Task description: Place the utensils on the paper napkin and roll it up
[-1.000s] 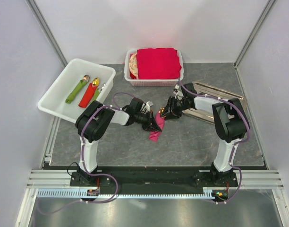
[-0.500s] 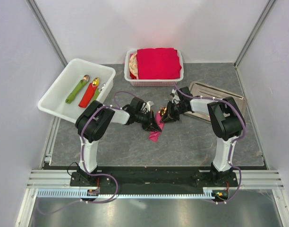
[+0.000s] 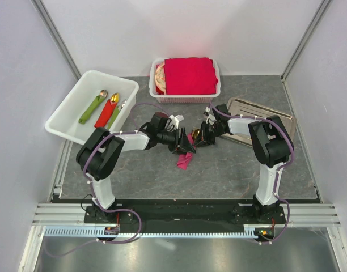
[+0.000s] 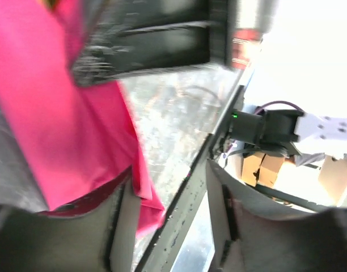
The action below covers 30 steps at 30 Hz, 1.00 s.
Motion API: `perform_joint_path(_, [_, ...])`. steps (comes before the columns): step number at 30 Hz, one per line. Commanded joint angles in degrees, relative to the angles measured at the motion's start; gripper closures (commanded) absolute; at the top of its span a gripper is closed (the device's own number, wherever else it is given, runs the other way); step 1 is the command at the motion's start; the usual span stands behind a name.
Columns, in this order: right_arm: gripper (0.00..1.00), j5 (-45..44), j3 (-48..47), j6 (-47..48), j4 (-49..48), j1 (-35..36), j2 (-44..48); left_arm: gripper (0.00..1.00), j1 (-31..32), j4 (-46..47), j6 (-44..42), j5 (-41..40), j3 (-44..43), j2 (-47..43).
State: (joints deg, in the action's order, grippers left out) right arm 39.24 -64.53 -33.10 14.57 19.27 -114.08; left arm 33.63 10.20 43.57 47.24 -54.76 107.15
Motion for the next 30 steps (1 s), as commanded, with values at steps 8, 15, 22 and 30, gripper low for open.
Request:
perform_joint_path(8, [1.0, -6.5, 1.5, 3.8, 1.3, -1.0, -3.9, 0.47, -6.3, 12.0, 7.5, 6.1, 10.9, -8.4])
perform_joint_path(15, [1.0, -6.4, 1.9, 3.4, 0.6, -1.2, -4.0, 0.61, -5.2, 12.1, 7.9, 5.1, 8.7, -4.2])
perform_joint_path(22, [1.0, -6.5, 1.9, 3.4, 0.8, -1.3, -4.0, 0.8, -3.5, 13.8, 10.0, 4.5, 7.9, 0.2])
perform_joint_path(30, [1.0, -6.1, 1.8, 3.2, 0.6, -1.3, -4.1, 0.84, -2.5, 10.7, 7.8, 3.5, 6.4, 4.0])
